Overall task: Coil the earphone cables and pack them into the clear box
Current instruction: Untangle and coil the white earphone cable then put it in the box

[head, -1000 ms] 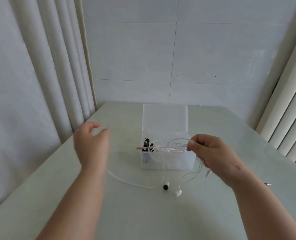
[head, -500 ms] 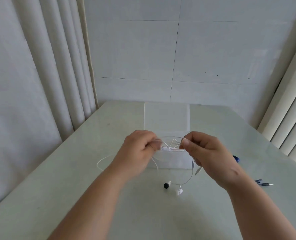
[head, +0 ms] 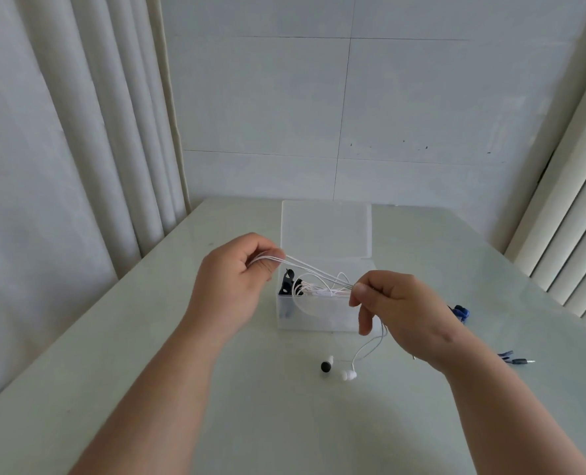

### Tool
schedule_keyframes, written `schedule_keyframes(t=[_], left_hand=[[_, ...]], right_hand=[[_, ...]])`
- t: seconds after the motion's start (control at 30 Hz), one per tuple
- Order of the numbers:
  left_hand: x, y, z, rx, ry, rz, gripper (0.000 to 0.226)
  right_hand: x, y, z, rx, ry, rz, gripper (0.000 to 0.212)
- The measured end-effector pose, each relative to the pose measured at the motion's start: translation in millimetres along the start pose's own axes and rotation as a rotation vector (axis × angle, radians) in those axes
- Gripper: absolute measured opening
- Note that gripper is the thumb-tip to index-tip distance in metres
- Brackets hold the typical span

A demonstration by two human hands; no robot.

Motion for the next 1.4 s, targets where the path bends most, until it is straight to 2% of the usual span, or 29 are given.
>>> schedule_keyframes(t=[0.13,0.27,0.33,0.47,0.57,0.7,0.83,0.9,1.0,1.1,1.2,1.3,1.4], left_hand=[[-2.3,0.7,-12.3,0.100,-0.106,-0.032,0.007],[-3.0,2.7,-17.1,0.146,-0.161,-0.063,0.015],[-2.2,3.3,-16.3,0.170,-0.164,-0.104,0.029],[2.9,13.2,-8.2,0.127,-0.074,-0.346,0.040],[8.4,22.2,-9.1,0.172,-0.163,-0.521,0.044],[14.6,30.7,-12.9,0.105,-0.236,-0.659,0.050],[17.2,32.8,-18.9,-0.021,-0.188,-0.656,0.037],[13.8,28.8,-19.7,0.001,-0.181,-0.606,0.037],[6.1,20.7,-20.9,0.373,-0.291,-0.448,0.043],[1.8,15.7,-22.4,0.709,-0.346,-0.344,0.036],[0.1,15.2,-19.7,0.917,-0.341,-0.356,0.025],[0.4,18.0,-12.8,1.121,-0.341,-0.386,0.028],[2.0,25.0,-8.5,1.364,-0.447,-0.405,0.029]], right_hand=[[-1.5,-8.3,1.3,-0.024,-0.033,0.037,0.025],[-1.0,-9.2,5.5,0.070,-0.030,0.028,0.018],[-2.4,-9.7,8.4,0.139,-0.008,0.052,0.020],[-3.9,-21.3,6.4,0.147,-0.038,0.229,0.028],[-3.0,-31.3,4.5,0.137,-0.076,0.352,0.035],[-2.6,-33.1,8.9,0.130,-0.050,0.397,0.035],[-3.5,-35.8,10.6,0.146,-0.063,0.440,0.035],[-4.5,-38.5,11.0,0.114,-0.069,0.428,0.036],[-6.4,-34.3,12.6,0.053,-0.052,0.305,0.036],[-7.1,-19.8,15.4,0.087,-0.017,0.146,0.029],[-7.4,-13.6,16.2,0.128,0.012,0.105,0.028],[-7.0,-11.1,15.1,0.097,0.029,0.071,0.031],[-5.4,-6.3,15.2,0.077,0.042,0.032,0.035]])
Point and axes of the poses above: each hand's wrist, its own x-axis away from the middle knuckle, its own y-axis out of the palm, z = x × y, the point moved 6 cm from there along -x, towards the middle knuckle, and after that the axes turned 15 degrees about -x, right-handed, at the moved point
